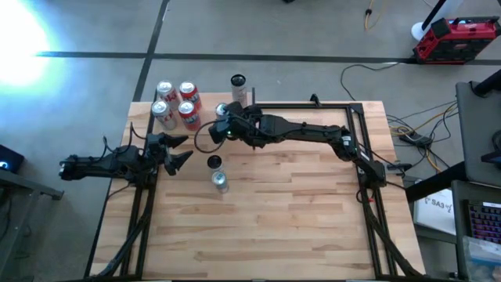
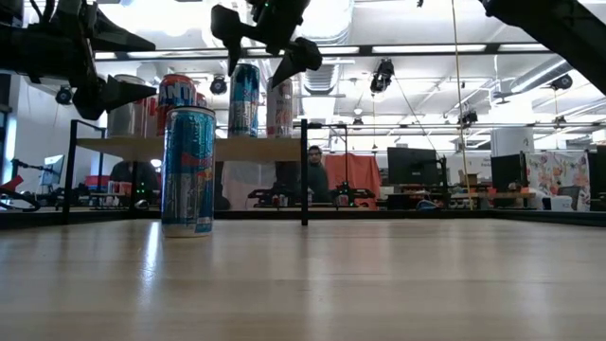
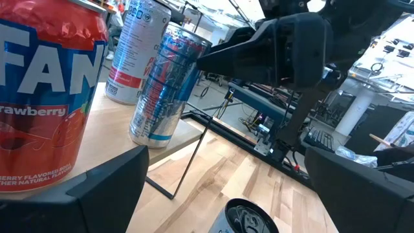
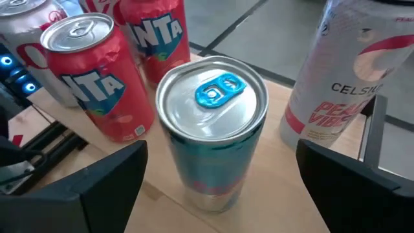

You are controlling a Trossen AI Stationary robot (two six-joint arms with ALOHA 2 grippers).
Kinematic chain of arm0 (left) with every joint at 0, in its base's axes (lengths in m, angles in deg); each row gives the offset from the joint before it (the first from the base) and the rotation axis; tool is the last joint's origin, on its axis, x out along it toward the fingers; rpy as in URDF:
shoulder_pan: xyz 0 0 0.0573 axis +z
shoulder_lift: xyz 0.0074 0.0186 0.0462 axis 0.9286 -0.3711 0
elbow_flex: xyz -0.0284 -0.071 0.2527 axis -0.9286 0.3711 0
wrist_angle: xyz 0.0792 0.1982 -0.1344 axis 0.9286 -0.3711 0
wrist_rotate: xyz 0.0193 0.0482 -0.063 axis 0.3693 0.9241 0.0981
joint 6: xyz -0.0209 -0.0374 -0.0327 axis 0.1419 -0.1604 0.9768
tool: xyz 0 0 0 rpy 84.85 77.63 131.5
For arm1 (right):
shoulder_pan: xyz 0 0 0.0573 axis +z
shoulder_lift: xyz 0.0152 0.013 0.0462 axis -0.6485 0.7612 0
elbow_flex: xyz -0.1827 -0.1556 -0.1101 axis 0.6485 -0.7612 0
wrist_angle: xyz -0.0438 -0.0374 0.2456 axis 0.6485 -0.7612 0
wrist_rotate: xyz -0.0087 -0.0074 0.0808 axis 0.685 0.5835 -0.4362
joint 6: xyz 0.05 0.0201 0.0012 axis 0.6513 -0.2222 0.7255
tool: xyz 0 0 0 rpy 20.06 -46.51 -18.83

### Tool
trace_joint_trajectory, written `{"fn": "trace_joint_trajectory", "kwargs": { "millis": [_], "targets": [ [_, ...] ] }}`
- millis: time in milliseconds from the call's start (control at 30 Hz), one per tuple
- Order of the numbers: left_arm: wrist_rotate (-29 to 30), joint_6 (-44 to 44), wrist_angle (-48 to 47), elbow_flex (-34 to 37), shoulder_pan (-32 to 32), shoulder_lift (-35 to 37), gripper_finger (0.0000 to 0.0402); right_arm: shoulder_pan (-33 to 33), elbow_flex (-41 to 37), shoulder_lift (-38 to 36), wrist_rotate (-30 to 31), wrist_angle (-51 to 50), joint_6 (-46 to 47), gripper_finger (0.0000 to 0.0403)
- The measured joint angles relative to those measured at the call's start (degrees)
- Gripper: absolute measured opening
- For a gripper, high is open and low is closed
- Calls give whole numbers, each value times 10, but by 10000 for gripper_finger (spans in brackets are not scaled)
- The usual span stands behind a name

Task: Place canned beverage on shelf
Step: Put the bottom blue soda can on the shelf

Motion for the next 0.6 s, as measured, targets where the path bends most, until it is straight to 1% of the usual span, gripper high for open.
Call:
{"fn": "trace_joint_trajectory", "kwargs": {
  "millis": [200,300,433,600],
  "targets": [
    [0,0,0,0,0,0,398,-2,-7,0,2,15,-2,380],
    [0,0,0,0,0,0,398,-1,-9,7,2,23,-1,373],
    [0,0,0,0,0,0,398,-1,-10,21,1,31,-1,349],
    [0,0,0,0,0,0,398,-1,-10,31,1,45,-1,304]
  ]
}}
